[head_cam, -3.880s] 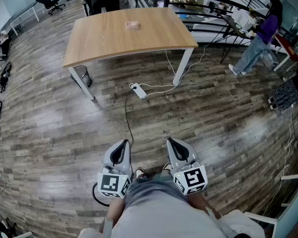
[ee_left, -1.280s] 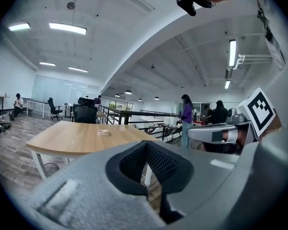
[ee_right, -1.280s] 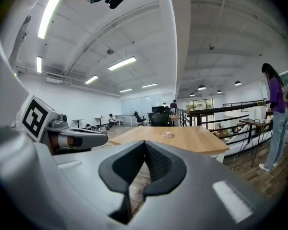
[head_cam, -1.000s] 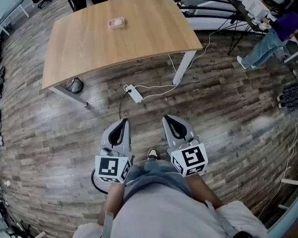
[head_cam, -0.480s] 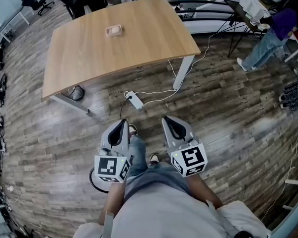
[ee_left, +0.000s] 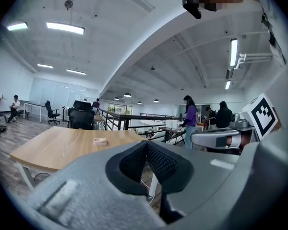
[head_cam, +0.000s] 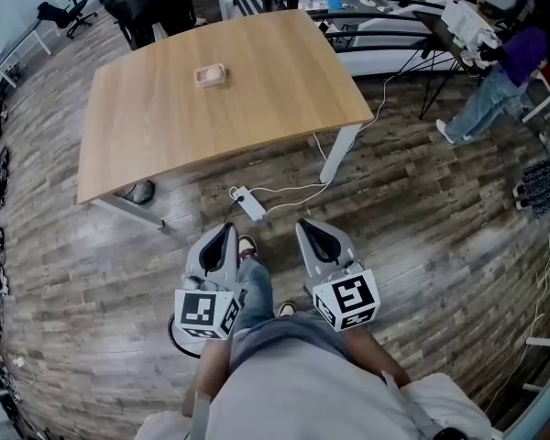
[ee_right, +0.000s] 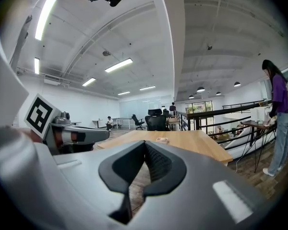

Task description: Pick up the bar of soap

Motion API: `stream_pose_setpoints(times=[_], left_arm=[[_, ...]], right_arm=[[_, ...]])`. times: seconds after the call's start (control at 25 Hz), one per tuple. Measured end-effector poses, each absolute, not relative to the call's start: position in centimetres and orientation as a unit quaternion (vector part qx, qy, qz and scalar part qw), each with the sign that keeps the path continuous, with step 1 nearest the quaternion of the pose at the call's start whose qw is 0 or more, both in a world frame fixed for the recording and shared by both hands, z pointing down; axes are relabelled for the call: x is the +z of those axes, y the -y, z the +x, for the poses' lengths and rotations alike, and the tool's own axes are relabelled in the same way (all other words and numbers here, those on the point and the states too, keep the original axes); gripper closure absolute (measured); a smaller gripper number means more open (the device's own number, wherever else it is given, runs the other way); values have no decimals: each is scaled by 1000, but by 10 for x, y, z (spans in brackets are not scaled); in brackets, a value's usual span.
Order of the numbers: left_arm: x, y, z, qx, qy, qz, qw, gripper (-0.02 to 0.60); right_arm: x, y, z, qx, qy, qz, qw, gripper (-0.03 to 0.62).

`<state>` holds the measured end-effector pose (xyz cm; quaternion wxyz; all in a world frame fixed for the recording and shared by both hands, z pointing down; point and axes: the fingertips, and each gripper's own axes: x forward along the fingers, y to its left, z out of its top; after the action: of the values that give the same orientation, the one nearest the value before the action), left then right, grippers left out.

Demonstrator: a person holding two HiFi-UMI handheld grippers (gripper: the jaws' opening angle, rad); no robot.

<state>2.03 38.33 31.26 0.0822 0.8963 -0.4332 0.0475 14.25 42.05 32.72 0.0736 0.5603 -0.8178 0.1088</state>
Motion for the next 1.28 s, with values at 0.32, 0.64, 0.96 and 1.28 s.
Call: stream_pose_setpoints(times=[0.32,0.64,0.96,1.28], left_arm=[[314,-312,5,46,431,897,85,580],[312,-225,-23,43,427,899,92,580],[311,-147,-46,23,420,902,103,580],[318,-100,-52,11,409,905,116,580]], right_arm=[[331,-351,122,113,822,553,78,591],[329,-267,85,114,826,544,89,591],[324,-195,57,104,826,542,116,591],[327,-152,53,95,816,553,138,591]])
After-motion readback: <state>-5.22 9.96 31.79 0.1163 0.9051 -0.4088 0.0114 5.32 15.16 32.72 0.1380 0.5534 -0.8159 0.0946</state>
